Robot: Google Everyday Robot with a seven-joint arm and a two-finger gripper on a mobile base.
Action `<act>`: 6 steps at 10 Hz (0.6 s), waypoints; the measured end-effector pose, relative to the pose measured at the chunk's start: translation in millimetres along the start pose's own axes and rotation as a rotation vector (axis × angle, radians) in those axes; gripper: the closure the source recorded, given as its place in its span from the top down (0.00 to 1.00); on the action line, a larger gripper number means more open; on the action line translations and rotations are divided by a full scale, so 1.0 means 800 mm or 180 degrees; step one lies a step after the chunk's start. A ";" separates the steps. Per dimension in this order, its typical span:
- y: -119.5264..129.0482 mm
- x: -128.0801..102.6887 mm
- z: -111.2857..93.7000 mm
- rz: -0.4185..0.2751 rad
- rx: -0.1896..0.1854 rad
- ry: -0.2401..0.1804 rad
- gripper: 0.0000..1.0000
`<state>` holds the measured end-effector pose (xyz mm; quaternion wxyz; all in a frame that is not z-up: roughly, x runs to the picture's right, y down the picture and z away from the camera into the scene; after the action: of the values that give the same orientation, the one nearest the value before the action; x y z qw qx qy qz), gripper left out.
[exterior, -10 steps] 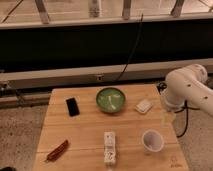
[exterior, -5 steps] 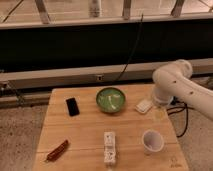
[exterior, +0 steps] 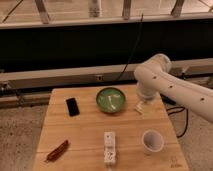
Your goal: Place the eraser in the ceramic cup
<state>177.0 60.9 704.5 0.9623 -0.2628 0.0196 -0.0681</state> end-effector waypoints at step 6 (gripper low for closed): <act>-0.042 -0.079 -0.011 -0.0440 0.0083 0.0052 0.80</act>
<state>109.6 36.5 714.0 0.9584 -0.2503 0.0083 -0.1368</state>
